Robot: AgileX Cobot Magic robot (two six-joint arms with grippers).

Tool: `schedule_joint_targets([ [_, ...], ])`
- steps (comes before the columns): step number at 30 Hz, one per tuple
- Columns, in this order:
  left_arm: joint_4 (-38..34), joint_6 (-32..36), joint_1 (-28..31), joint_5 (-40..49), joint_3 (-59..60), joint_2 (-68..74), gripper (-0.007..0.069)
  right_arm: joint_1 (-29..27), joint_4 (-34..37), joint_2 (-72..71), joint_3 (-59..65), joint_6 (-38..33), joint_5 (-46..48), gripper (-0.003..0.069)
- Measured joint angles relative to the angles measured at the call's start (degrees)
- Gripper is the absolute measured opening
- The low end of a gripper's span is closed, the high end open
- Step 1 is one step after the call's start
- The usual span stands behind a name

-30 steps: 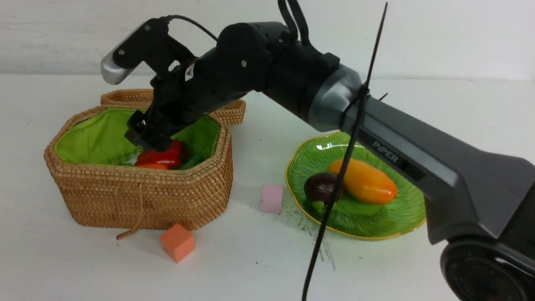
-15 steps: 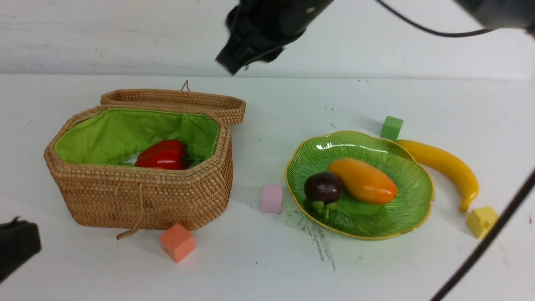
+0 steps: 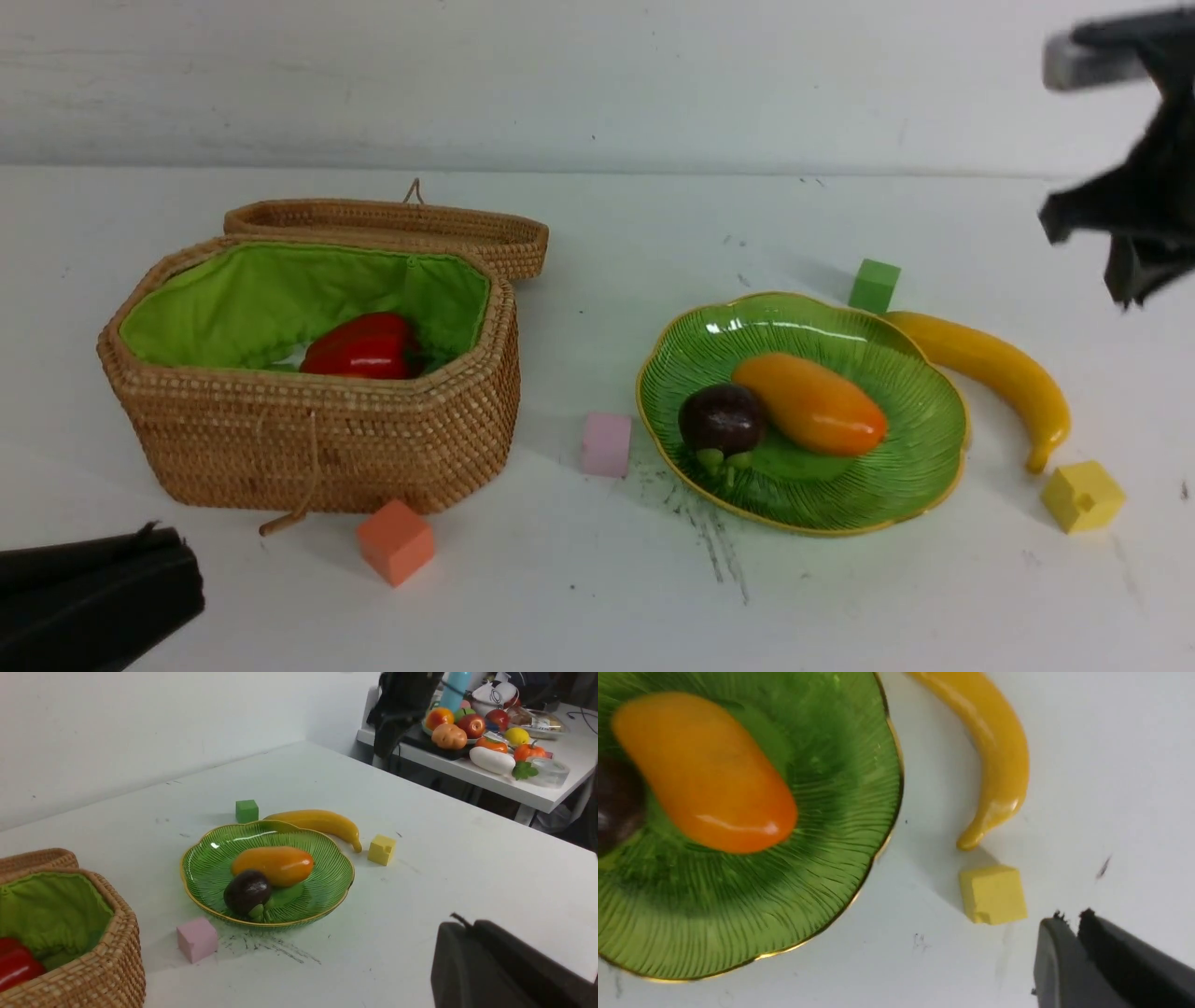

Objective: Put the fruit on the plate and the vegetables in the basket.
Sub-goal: Use the right arm to grab a banana and put it into the right plate

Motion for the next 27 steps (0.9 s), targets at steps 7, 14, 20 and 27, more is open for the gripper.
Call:
schedule_joint_targets([
  [7, -0.19, 0.25, 0.0, 0.0, 0.0, 0.0, -0.0003, -9.29, 10.57, 10.82, 2.03, -5.31, -8.67, 0.0366],
  [14, -0.21, 0.31, 0.0, 0.29, 0.0, 0.0, -0.0002, -9.43, 12.13, 18.68, 0.77, -9.47, -19.21, 0.0486],
  [20, -0.21, 0.35, 0.0, 0.85, 0.0, 0.0, 0.0001, -9.43, 12.13, 22.43, 0.77, -10.7, -23.37, 0.0491],
  [27, 0.39, 0.35, 0.0, 0.92, 0.0, 0.0, 0.0005, -9.43, 12.28, 24.51, 0.7, -11.15, -23.76, 0.0471],
])
